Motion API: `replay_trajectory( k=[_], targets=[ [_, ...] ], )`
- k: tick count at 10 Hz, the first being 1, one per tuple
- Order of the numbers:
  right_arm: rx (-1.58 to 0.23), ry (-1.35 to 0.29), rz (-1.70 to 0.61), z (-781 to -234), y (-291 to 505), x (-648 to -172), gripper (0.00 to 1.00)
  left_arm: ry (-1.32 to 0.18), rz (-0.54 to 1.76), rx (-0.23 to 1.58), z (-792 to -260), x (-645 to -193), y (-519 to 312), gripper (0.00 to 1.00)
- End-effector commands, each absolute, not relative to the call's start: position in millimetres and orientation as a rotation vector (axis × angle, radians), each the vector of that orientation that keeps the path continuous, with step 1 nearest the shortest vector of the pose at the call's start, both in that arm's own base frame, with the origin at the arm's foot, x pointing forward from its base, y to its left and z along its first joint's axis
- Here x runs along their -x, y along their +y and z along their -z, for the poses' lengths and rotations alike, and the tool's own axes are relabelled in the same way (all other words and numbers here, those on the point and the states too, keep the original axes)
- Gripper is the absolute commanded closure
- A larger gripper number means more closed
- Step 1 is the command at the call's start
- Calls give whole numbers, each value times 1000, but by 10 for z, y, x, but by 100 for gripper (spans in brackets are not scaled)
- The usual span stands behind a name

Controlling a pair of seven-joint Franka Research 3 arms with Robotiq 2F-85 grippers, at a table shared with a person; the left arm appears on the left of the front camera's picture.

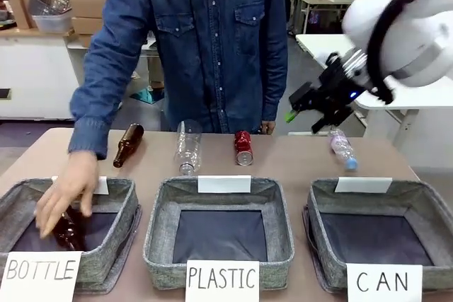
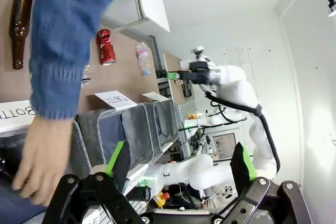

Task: Sort the can waste into the basket.
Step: Pick up the can waste from the table and place it in the right Fabric basket.

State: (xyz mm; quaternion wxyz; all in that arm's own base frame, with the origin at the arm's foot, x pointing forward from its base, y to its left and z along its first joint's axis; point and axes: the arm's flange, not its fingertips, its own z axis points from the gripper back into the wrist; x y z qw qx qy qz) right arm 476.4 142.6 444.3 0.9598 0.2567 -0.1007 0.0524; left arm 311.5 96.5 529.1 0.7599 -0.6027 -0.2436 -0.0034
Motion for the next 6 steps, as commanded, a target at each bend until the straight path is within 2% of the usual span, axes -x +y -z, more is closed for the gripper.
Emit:
replay_trajectory(
  k=[1,2,3,5,6],
  targets=[
    [-505,-213,-65,-4166,1868,-5008,0,-558,25,1330,-5314,-3120,962,0],
    [-551,-280,5,-4042,1999,-5039,0,-558,25,1330,-5314,-3120,962,0],
    [-512,-187,-100,-4161,1707,-4907,0,-558,25,1330,-5314,-3120,962,0],
    [-512,-187,-100,-4161,1707,-4907,0,-558,25,1330,-5314,-3120,962,0],
    [-516,-197,-71,-3992,1906,-4983,0,-558,25,1330,-5314,-3120,962,0]
  ],
)
